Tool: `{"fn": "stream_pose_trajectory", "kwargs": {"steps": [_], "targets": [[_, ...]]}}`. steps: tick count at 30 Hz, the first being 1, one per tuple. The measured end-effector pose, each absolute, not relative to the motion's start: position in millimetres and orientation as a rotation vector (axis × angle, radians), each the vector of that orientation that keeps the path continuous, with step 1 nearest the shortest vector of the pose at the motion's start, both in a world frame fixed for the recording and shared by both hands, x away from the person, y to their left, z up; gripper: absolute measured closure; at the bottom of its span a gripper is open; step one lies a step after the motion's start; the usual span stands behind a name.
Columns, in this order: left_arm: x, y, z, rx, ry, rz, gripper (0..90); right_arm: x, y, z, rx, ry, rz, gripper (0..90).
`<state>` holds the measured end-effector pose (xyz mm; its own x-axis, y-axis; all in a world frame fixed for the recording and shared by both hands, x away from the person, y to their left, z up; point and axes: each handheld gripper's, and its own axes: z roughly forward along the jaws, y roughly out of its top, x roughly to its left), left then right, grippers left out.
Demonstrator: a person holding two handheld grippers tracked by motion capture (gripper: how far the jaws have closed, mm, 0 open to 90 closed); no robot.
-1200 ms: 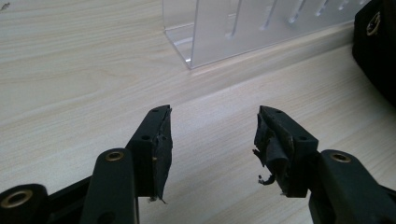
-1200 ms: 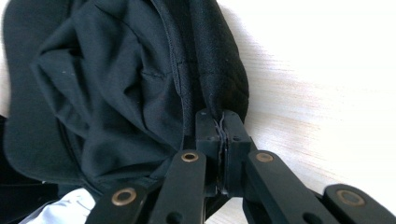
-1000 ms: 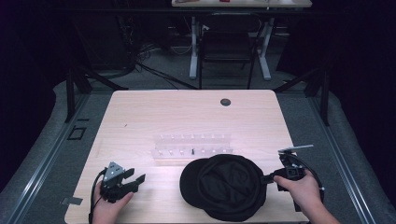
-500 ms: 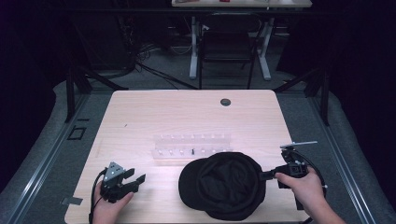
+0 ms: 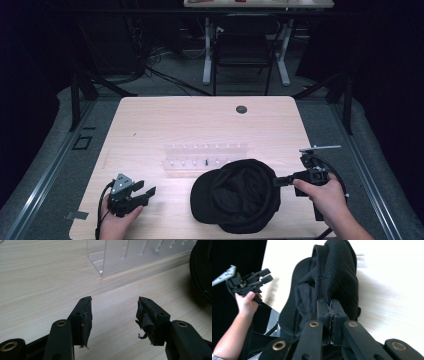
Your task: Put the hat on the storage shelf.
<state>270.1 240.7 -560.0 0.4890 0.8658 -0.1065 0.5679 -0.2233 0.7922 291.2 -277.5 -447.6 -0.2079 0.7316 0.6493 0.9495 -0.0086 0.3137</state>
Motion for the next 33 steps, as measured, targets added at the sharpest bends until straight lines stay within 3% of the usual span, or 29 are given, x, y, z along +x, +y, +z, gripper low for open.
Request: {"fn": "stream_pose_trajectory", "kwargs": {"steps": [33], "targets": [[269.9, 241.3, -559.9, 1.911, 1.199, 0.461, 46.2, 287.7, -266.1, -404.4, -1.607, -1.957, -1.28, 88.7]]}}
